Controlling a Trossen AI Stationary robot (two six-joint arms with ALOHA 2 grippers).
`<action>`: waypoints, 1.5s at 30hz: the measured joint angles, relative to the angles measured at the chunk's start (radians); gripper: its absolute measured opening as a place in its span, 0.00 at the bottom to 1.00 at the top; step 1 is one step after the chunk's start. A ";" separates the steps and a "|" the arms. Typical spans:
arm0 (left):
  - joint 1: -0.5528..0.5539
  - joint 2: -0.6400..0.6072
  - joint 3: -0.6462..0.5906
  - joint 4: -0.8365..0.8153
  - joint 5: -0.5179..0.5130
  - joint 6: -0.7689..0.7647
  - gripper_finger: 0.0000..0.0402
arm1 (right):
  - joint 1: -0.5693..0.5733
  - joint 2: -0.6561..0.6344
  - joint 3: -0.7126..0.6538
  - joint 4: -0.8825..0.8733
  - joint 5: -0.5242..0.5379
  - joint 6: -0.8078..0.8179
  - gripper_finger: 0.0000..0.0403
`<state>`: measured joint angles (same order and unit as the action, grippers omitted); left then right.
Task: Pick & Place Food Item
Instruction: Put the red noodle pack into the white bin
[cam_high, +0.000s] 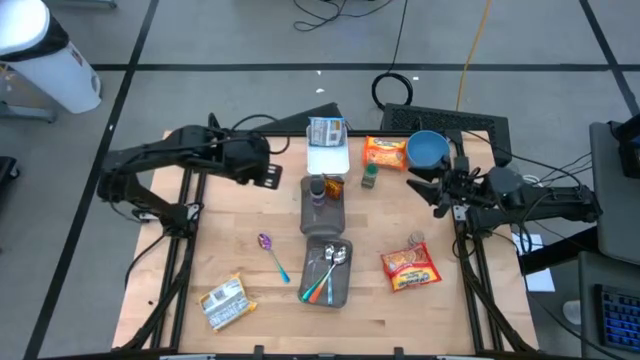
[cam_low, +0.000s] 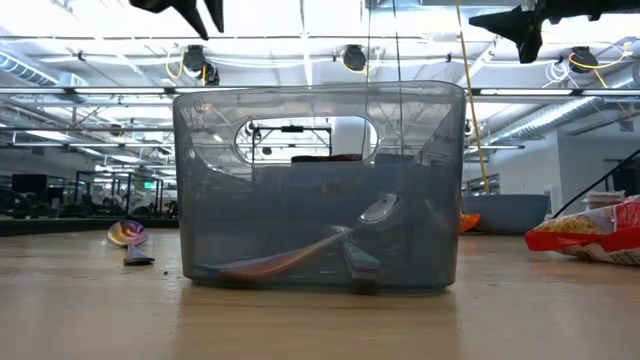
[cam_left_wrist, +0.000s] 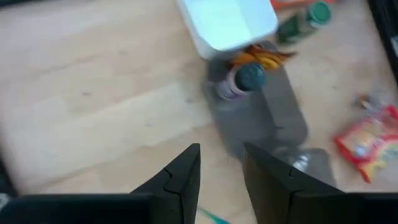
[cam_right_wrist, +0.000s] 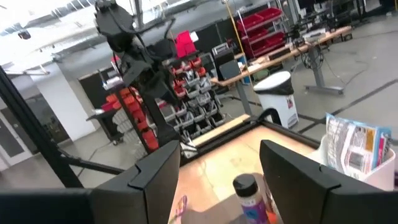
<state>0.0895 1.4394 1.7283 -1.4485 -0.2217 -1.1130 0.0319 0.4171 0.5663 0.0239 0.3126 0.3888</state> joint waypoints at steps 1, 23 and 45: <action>0.000 -0.003 0.000 -0.017 -0.019 -0.001 0.30 | 0.000 0.000 0.000 -0.010 0.000 0.008 0.54; 0.105 0.020 -0.102 0.002 -0.260 0.276 0.30 | 0.000 0.193 0.000 -0.103 0.146 0.280 0.53; 0.193 -0.205 -0.751 0.762 0.304 0.599 0.30 | 0.002 0.549 0.000 0.531 0.174 0.203 0.53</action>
<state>0.2823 1.2342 0.9772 -0.6862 0.0827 -0.5144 0.0341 0.9663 0.5663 0.5550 0.4870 0.5920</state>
